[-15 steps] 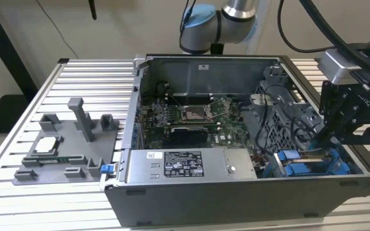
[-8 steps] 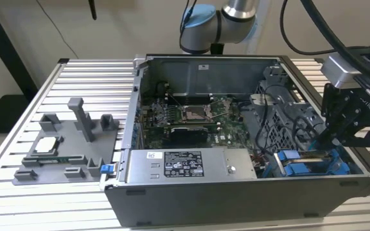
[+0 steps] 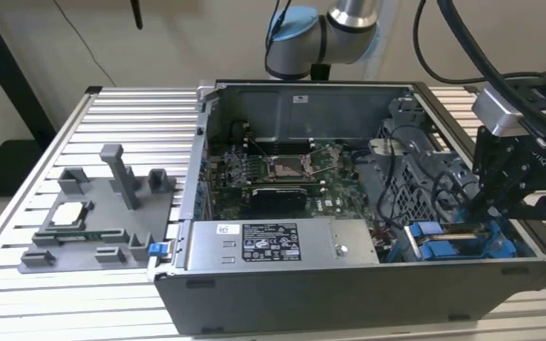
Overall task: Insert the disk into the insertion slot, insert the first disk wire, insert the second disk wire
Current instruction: 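Insert the first disk wire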
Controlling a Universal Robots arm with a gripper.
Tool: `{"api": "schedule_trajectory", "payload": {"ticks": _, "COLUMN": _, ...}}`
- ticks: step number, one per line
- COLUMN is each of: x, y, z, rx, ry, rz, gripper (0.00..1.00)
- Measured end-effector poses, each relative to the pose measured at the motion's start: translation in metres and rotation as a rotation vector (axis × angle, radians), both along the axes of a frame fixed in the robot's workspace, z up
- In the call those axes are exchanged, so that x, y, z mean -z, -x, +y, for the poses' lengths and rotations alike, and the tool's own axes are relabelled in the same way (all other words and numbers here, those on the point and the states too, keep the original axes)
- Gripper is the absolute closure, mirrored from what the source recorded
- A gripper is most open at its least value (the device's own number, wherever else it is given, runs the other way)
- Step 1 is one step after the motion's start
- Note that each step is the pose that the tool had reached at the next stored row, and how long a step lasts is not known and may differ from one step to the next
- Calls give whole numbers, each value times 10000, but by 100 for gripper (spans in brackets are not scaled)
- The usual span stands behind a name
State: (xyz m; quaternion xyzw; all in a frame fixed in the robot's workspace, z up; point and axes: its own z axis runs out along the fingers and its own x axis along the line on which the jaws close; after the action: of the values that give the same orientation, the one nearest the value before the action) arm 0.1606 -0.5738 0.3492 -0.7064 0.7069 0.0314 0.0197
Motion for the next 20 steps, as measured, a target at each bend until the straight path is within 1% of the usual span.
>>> {"api": "schedule_trajectory", "payload": {"ticks": 4, "x": 27, "y": -21, "z": 0, "rx": -1, "ry": -282, "rz": 0, "gripper": 100}}
{"api": "schedule_trajectory", "payload": {"ticks": 5, "x": 32, "y": -30, "z": -1, "rx": 0, "ry": -327, "rz": 0, "gripper": 100}}
{"api": "schedule_trajectory", "payload": {"ticks": 6, "x": 37, "y": -41, "z": -4, "rx": 0, "ry": -346, "rz": 1, "gripper": 100}}
{"api": "schedule_trajectory", "payload": {"ticks": 10, "x": 43, "y": -44, "z": -48, "rx": 45, "ry": -349, "rz": 8, "gripper": 100}}
{"api": "schedule_trajectory", "payload": {"ticks": 12, "x": 48, "y": -45, "z": -62, "rx": 142, "ry": -350, "rz": 6, "gripper": 100}}
{"api": "schedule_trajectory", "payload": {"ticks": 17, "x": 65, "y": -44, "z": -64, "rx": 500, "ry": -348, "rz": 0, "gripper": 100}}
{"api": "schedule_trajectory", "payload": {"ticks": 20, "x": 69, "y": -44, "z": -65, "rx": 558, "ry": -347, "rz": -2, "gripper": 100}}
